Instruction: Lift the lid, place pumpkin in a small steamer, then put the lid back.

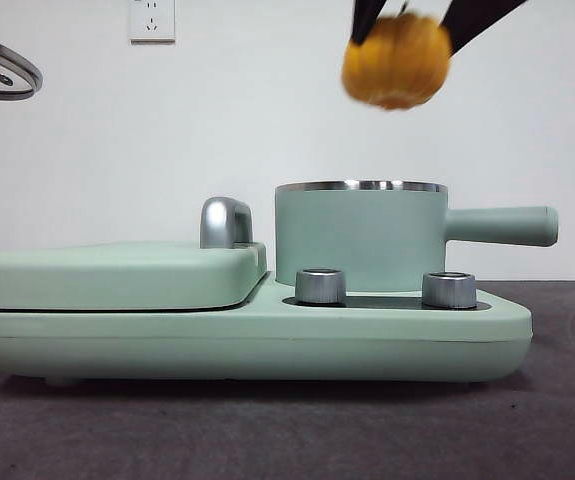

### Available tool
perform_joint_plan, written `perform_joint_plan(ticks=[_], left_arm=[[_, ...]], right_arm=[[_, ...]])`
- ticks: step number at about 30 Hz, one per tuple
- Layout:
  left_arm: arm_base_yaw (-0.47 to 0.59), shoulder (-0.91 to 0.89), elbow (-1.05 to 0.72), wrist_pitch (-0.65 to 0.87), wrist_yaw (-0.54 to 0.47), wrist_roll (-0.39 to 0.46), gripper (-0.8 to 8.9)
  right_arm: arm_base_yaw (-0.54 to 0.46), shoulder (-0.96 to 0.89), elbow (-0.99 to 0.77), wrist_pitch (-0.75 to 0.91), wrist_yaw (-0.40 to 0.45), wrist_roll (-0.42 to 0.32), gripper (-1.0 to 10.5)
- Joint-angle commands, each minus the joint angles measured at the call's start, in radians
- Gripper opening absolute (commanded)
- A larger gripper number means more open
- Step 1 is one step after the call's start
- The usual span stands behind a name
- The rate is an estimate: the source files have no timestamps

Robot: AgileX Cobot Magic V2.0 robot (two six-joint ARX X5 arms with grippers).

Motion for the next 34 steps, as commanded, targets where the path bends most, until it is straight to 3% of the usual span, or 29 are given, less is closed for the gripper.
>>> perform_joint_plan(ticks=[1,18,34], left_arm=[[0.000,-0.001,0.014,0.033,-0.004,0.006,0.12],[0.000,-0.001,0.014,0.033,-0.004,0.006,0.12],[0.000,-0.001,0.014,0.033,-0.004,0.006,0.12]], right_arm=[[-0.005,0.084,0.049,0.037,-0.002,-0.047,4.1],[-0.013,0.340,0.059,0.238,0.000,-0.086,4.1],[-0.015,0.431,0.058,0.232,-0.002,-0.090,4.1]])
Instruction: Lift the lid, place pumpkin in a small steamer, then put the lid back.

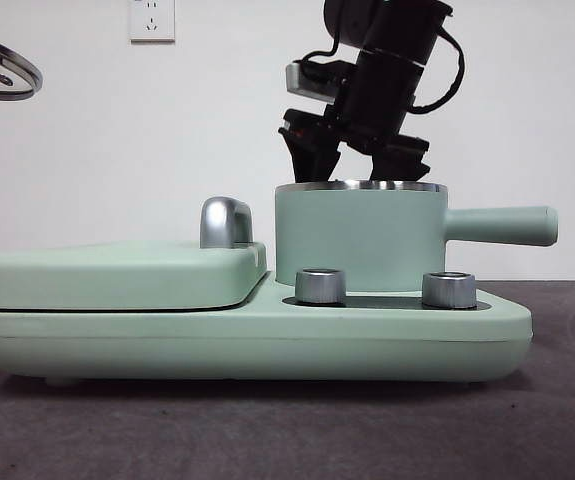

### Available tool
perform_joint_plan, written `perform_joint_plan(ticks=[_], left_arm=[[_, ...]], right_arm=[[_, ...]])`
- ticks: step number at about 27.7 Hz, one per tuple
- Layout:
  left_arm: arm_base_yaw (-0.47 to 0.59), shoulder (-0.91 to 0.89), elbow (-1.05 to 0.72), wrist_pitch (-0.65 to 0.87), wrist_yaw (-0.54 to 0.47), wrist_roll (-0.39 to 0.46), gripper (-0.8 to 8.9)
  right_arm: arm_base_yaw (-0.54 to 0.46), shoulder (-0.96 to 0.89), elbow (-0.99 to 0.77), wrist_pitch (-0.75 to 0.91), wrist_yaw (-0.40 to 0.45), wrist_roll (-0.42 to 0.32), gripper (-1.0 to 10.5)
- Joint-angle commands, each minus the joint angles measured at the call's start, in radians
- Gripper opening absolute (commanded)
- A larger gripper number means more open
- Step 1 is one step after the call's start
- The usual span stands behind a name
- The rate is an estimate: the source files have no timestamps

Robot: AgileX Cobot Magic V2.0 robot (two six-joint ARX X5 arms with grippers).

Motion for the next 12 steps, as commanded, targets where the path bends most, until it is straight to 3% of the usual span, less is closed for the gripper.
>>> perform_joint_plan(ticks=[1,12], left_arm=[[0.000,-0.001,0.014,0.033,-0.004,0.006,0.12],[0.000,-0.001,0.014,0.033,-0.004,0.006,0.12]], right_arm=[[0.008,0.044,0.023,0.003,-0.002,-0.008,4.1],[0.008,0.074,0.021,-0.019,0.001,-0.008,4.6]])
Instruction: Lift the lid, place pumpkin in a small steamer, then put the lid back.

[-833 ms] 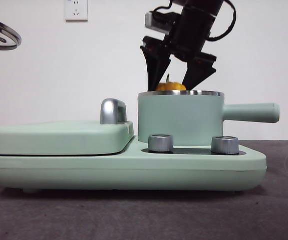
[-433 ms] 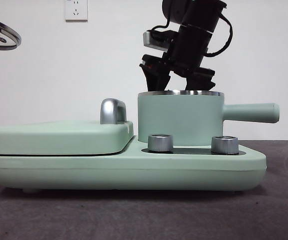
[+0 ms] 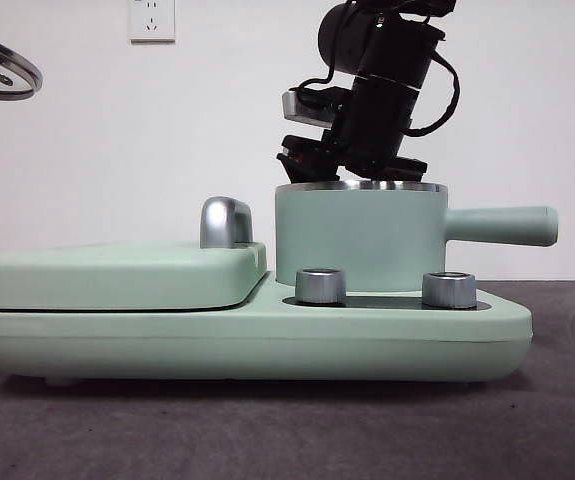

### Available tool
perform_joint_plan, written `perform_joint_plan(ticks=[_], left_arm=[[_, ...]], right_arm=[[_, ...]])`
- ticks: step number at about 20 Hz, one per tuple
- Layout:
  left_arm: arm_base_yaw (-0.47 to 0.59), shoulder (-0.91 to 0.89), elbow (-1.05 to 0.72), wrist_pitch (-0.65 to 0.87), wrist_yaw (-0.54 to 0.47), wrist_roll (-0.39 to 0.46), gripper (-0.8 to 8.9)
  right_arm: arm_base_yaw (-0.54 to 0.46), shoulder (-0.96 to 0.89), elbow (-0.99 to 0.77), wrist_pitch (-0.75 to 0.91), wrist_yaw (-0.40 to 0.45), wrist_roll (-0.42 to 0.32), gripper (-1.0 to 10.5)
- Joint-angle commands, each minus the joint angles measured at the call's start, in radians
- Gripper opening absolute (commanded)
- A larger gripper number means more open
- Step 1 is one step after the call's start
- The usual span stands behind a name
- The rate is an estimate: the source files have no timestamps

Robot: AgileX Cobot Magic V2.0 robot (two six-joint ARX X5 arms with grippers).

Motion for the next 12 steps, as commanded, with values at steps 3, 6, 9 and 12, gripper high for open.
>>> perform_joint_plan(ticks=[3,6,9,12], left_arm=[[0.000,-0.001,0.014,0.033,-0.004,0.006,0.12],[0.000,-0.001,0.014,0.033,-0.004,0.006,0.12],[0.000,-0.001,0.014,0.033,-0.004,0.006,0.12],[0.000,-0.001,0.014,0.033,-0.004,0.006,0.12]], right_arm=[[0.008,0.032,0.021,-0.005,-0.003,-0.008,4.9],[0.008,0.025,0.022,-0.006,-0.003,-0.008,5.0],[0.008,-0.020,0.023,-0.019,0.000,-0.005,4.9],[0.008,-0.093,0.023,-0.040,0.028,0.005,4.8]])
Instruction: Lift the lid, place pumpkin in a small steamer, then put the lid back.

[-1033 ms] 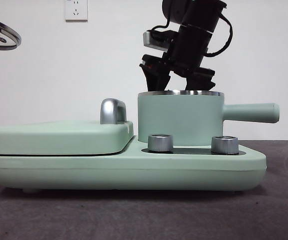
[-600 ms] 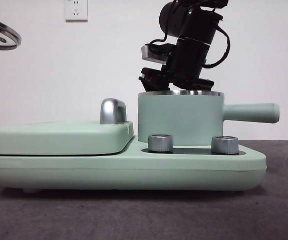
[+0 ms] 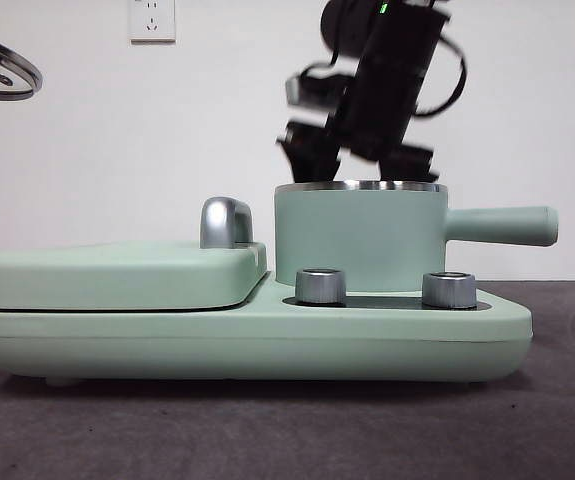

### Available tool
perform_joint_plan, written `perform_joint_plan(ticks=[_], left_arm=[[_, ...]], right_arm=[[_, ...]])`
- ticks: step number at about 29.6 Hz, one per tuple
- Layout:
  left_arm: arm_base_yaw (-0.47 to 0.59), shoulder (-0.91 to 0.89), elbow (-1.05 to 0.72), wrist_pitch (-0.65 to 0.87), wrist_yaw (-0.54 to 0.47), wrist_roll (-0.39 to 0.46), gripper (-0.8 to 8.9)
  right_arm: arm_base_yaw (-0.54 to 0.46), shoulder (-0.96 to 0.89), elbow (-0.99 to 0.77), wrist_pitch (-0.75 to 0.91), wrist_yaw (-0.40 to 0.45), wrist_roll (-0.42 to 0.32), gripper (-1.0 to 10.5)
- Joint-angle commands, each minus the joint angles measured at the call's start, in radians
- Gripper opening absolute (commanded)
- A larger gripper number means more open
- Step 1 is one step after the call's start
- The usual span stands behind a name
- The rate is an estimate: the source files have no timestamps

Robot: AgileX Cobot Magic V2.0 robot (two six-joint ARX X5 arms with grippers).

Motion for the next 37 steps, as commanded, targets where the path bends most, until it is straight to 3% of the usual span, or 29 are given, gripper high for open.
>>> perform_joint_plan(ticks=[1,7,13,22,29,37], left_arm=[[0.000,-0.001,0.014,0.034,-0.004,0.007,0.12],[0.000,-0.001,0.014,0.034,-0.004,0.011,0.12],[0.000,0.000,0.014,0.034,0.032,0.011,0.12],[-0.011,0.025,0.014,0.040,0.165,0.011,0.12],[-0.051,0.081,0.014,0.100,0.228,0.009,0.12],[-0.157,0.196,0.014,0.239,0.253,0.006,0.12]], right_arm=[[0.008,-0.063,0.018,0.008,0.007,0.005,4.6],[0.008,-0.226,-0.048,0.061,0.007,0.005,4.5],[0.009,-0.540,-0.439,0.340,0.011,0.022,4.3],[0.009,-0.841,-0.761,0.439,0.018,0.049,4.3],[0.009,-1.048,-0.921,0.415,0.039,0.079,4.3],[0.010,-1.217,-0.940,0.275,0.102,0.086,4.3]])
